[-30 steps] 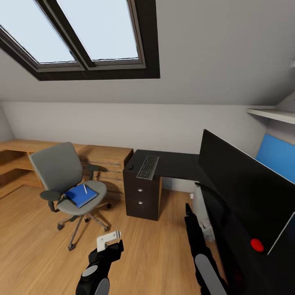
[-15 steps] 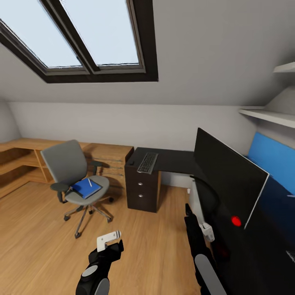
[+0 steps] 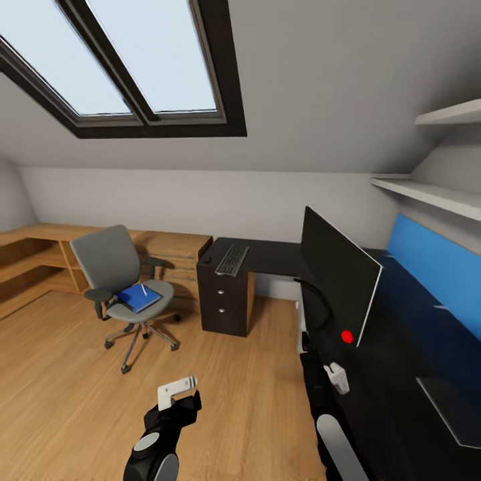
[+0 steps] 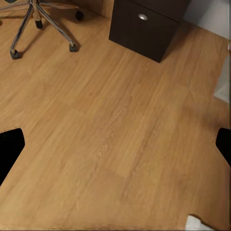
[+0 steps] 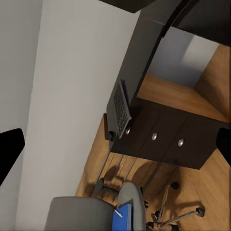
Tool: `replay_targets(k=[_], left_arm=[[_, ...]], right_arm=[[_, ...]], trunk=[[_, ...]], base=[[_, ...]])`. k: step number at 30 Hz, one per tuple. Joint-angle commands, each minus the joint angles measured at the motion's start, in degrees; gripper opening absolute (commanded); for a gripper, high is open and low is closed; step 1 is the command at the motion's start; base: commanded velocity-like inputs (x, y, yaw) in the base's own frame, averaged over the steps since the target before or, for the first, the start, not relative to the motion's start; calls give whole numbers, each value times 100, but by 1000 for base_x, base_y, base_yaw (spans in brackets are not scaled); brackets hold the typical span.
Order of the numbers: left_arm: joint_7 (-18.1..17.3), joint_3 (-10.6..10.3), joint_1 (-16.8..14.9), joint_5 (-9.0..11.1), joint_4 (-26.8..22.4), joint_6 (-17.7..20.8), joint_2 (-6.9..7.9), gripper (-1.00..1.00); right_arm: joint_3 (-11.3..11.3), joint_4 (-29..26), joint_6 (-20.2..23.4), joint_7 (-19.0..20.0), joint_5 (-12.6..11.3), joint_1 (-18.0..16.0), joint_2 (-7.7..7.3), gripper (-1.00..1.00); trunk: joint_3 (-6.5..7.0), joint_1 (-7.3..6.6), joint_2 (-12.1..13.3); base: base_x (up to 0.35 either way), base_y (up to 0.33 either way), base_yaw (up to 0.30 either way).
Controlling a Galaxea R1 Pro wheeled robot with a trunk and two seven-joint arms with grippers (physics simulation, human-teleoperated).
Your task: In the bedroom, organize the workspace by keeping the computer under the desk, ensuring the monitor is on the desk, placing the keyboard on the desk next to the monitor, placing the mouse on the desk next to the keyboard, moving the folder from the swivel chair onto the desk next to the mouse, stacking the notebook on top of the folder with the pen on top of the notebook, and positioning the swivel chair next to the desk.
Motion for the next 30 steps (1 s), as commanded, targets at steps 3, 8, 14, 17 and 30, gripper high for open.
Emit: replay_targets(k=[3, 8, 14, 17, 30], left_arm=[[51, -7, -5, 48, -7, 13, 0, 100], [51, -10, -5, 44, -9, 13, 0, 100], [56, -12, -5, 44, -9, 13, 0, 100], [58, -11, -5, 43, -9, 13, 0, 100], [52, -1, -5, 51, -14, 13, 5, 100]], right_arm=[[18, -2, -41, -17, -41, -3, -1, 100], [15, -1, -46, -21, -33, -4, -1, 100], [7, 16, -47, -29, -27, -5, -1, 100], [6, 69, -48, -35, -25, -5, -2, 100], [-3, 204, -15, -22, -22, -5, -25, 100]], trunk=[[45, -68, 114], [135, -178, 314], [242, -310, 555], [296, -375, 675], [404, -507, 916]], base=[[-284, -240, -41], [-283, -243, -180], [-279, -246, -238], [-268, -251, -256], [-199, -239, -218]])
